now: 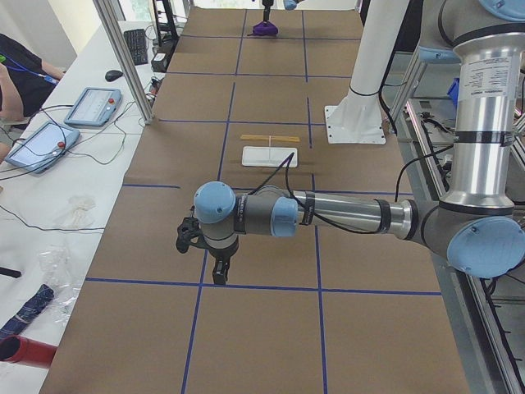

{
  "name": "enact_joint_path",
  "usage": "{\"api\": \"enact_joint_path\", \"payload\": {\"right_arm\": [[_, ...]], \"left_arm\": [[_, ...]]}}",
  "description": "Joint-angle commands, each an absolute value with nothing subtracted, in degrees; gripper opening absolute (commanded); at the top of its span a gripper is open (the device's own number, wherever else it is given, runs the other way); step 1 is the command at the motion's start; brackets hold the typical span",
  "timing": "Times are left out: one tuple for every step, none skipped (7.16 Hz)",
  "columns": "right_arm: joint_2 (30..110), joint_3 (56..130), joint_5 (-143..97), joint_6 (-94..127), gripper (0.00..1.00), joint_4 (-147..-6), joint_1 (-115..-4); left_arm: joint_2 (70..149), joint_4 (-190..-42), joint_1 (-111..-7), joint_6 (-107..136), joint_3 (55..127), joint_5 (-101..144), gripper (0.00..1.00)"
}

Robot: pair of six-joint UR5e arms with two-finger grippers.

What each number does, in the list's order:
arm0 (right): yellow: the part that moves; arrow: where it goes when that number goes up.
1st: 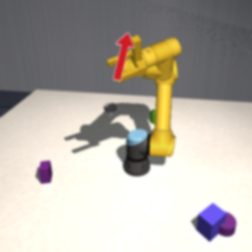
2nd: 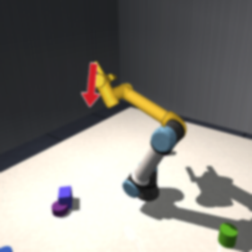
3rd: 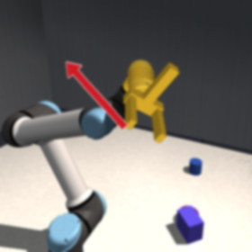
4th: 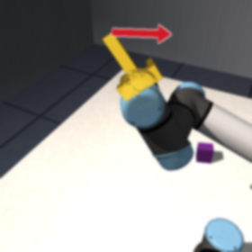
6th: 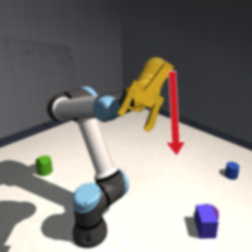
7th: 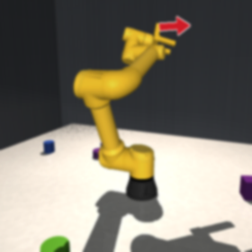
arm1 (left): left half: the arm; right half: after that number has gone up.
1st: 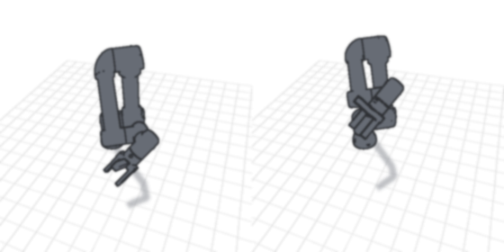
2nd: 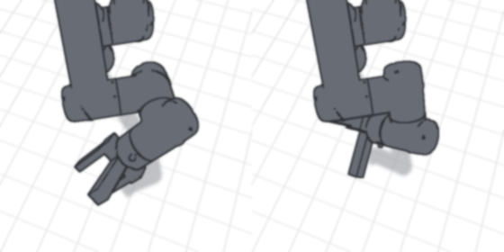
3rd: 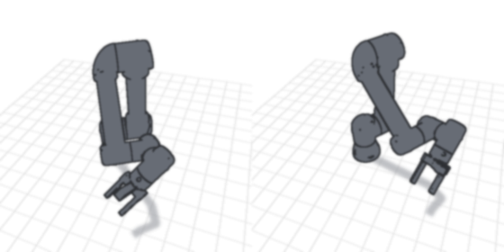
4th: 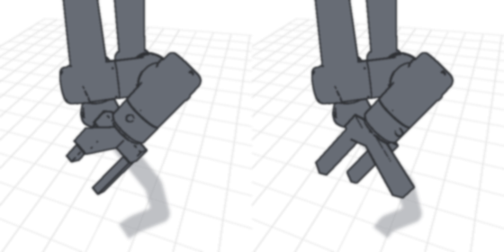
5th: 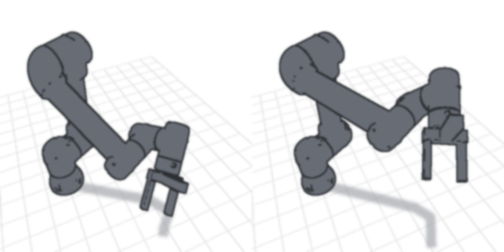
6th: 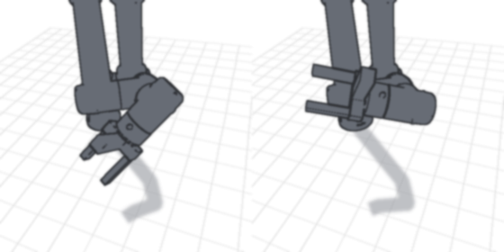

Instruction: Hang towel on rack

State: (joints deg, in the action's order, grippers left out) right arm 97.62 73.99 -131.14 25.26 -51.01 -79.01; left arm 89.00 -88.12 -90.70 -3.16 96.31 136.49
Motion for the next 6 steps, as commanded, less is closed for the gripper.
{"api": "enact_joint_path", "payload": {"right_arm": [[97.65, 72.69, -128.94, 25.84, 1.00, -50.45, -77.61], [97.73, 72.60, -128.85, 25.93, 0.95, -50.45, -77.69], [97.65, 72.77, -128.85, 25.93, 0.23, -50.45, -77.70], [97.73, 73.03, -129.20, 25.49, 0.00, -50.45, -77.78], [97.56, 73.91, -129.63, 25.40, 0.00, -50.28, -77.96], [97.47, 75.83, -129.99, 25.40, 0.00, -50.27, -78.31]], "left_arm": [[89.03, -88.15, -90.70, -3.16, 96.50, 136.49, 1.00], [89.12, -88.15, -90.70, -3.16, 96.50, 136.49, 1.00], [89.21, -88.15, -90.70, -3.16, 96.59, 136.49, 1.00], [89.21, -88.15, -90.70, -3.16, 96.68, 136.49, 1.00], [89.21, -88.15, -90.79, -3.16, 97.11, 136.49, 1.00], [89.12, -88.07, -90.79, -3.16, 97.21, 136.49, 1.00]]}}
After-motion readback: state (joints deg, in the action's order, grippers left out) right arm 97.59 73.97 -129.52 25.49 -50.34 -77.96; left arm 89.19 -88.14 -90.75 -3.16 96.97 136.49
